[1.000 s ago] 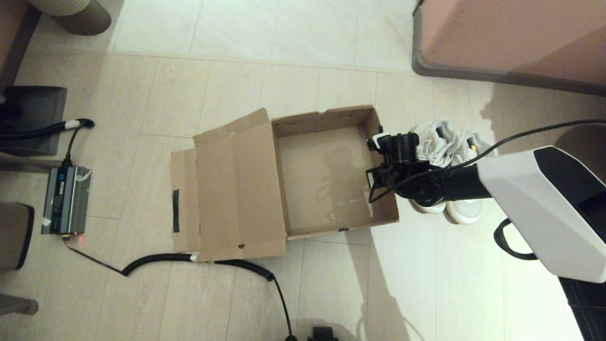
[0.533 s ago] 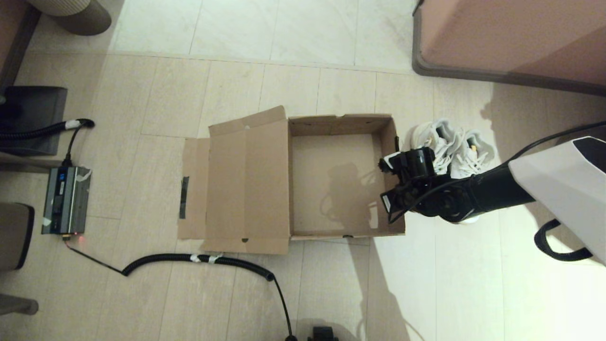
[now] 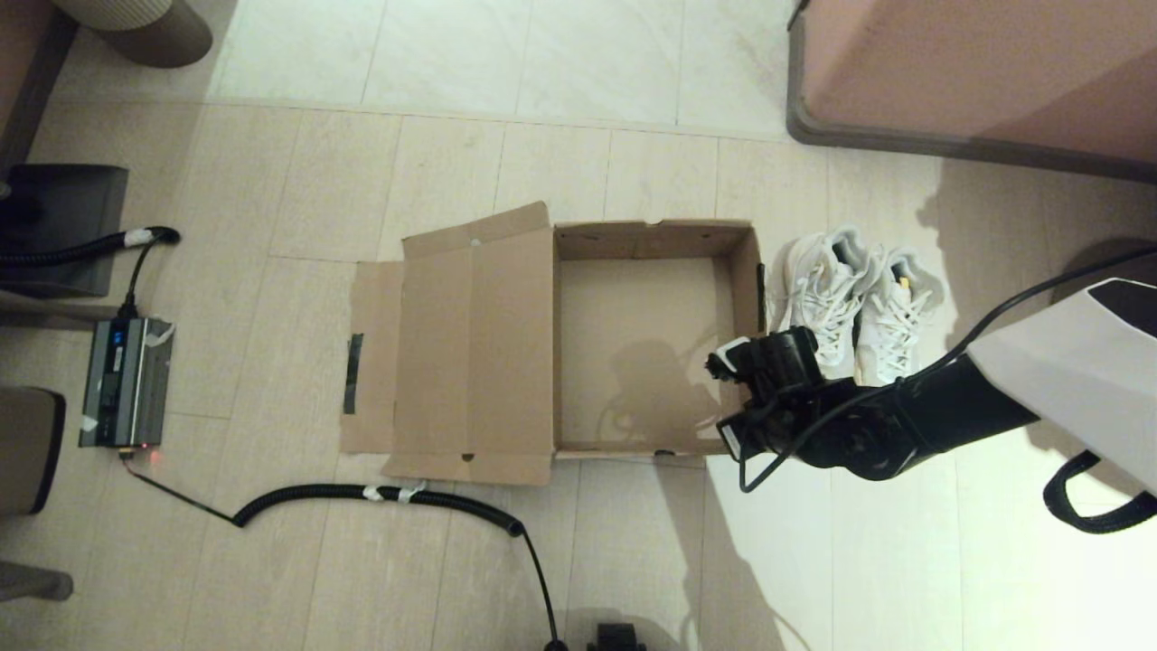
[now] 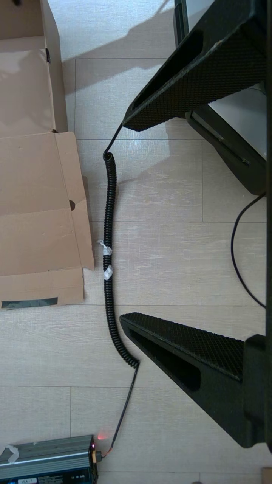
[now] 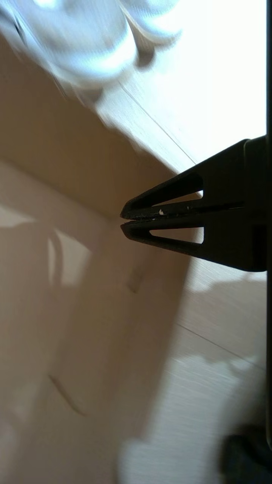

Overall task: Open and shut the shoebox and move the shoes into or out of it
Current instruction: Put the shoes into the shoe box

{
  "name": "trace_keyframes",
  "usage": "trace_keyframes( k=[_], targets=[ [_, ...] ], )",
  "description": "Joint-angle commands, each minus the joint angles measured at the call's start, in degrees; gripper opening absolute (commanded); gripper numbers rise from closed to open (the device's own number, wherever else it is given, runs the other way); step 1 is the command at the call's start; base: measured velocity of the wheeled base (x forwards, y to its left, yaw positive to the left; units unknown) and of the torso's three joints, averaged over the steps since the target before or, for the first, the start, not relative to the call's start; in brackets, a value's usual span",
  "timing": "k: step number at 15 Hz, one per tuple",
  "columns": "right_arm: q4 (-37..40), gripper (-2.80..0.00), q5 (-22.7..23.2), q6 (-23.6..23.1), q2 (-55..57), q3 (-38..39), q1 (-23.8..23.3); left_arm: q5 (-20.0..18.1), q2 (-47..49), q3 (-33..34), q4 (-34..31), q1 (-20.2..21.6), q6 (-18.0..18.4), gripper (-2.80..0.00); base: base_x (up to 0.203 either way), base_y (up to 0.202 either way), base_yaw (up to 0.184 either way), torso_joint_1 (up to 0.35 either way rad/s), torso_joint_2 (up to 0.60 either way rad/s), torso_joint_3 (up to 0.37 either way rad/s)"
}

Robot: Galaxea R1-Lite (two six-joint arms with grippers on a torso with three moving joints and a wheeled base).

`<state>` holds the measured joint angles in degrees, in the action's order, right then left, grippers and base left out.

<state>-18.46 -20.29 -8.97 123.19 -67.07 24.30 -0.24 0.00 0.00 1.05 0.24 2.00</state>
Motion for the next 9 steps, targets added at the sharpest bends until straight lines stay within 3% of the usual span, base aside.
trace_keyframes(
  k=[1, 5, 9],
  targets=[
    [-0.2, -2.8, -0.2, 0.0, 0.6, 1.3, 1.0, 0.0, 0.1, 0.4, 0.0, 0.0, 0.0, 0.0, 0.0, 0.0, 0.0, 0.0, 0.0, 0.0],
    [-5.3, -2.8, -0.4, 0.1, 4.6, 1.3, 1.0, 0.0, 0.1, 0.4, 0.0, 0.0, 0.0, 0.0, 0.0, 0.0, 0.0, 0.0, 0.0, 0.0],
    [-5.6, -2.8, -0.4, 0.1, 5.1, 3.3, 1.4, 0.0, 0.1, 0.4, 0.1, 0.0, 0.0, 0.0, 0.0, 0.0, 0.0, 0.0, 0.0, 0.0]
  ],
)
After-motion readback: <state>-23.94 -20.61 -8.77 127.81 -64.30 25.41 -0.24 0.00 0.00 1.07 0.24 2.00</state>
